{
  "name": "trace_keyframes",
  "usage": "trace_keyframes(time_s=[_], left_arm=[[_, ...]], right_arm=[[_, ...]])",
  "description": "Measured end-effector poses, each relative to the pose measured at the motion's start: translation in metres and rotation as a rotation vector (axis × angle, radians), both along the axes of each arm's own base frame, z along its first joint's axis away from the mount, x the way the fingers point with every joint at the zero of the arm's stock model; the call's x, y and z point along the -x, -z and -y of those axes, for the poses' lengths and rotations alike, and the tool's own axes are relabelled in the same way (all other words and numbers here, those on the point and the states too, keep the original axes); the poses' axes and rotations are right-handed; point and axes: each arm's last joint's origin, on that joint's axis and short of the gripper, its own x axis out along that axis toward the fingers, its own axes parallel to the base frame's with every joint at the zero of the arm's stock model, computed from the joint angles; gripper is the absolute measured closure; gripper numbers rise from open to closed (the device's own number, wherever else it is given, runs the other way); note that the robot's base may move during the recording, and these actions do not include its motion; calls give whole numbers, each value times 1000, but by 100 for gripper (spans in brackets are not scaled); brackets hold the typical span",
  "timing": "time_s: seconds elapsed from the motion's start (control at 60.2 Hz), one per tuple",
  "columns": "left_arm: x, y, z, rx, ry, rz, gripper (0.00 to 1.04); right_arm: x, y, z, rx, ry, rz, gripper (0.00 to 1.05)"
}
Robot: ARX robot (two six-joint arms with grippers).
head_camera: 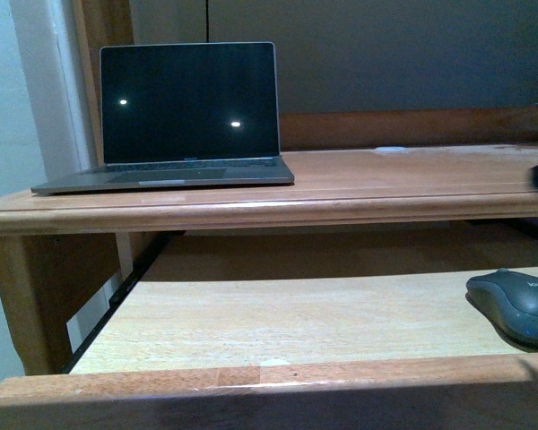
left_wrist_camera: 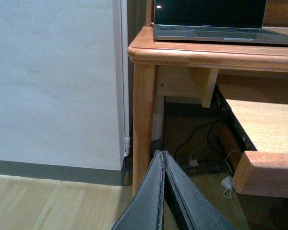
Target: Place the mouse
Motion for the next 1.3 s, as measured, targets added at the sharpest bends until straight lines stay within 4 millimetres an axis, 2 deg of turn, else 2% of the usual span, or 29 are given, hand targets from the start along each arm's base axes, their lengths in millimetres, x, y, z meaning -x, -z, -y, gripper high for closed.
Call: trace_keyframes(time_s=[0.083,0.166,0.266,0.282,0.299,0.449,0.598,0.997,1.163,1.296], left_arm=[[1,3,0,0,2,1,102],[2,5,0,0,2,-1,102],[6,8,0,0,1,-14,102],[13,11,0,0,1,-6,102],[14,11,0,0,0,-2,102],[14,21,0,0,1,-3,102],[14,21,0,0,1,0,102],[14,21,0,0,1,0,102],[14,21,0,0,1,0,101],[14,21,0,0,1,0,82]], right_arm=[[-18,6,-19,73,-48,-83,7],[-31,7,-30,123,-55,-130,7],[-51,6,-36,192,8,-171,7],[-69,10,-34,265,94,-239,7],[-71,11,-34,274,98,-254,7],[-78,19,-29,314,130,-358,7],[-83,26,-20,330,156,-441,7],[-99,35,-17,275,146,-512,8],[-103,39,-19,250,132,-522,30],[-105,40,-18,242,128,-521,47]])
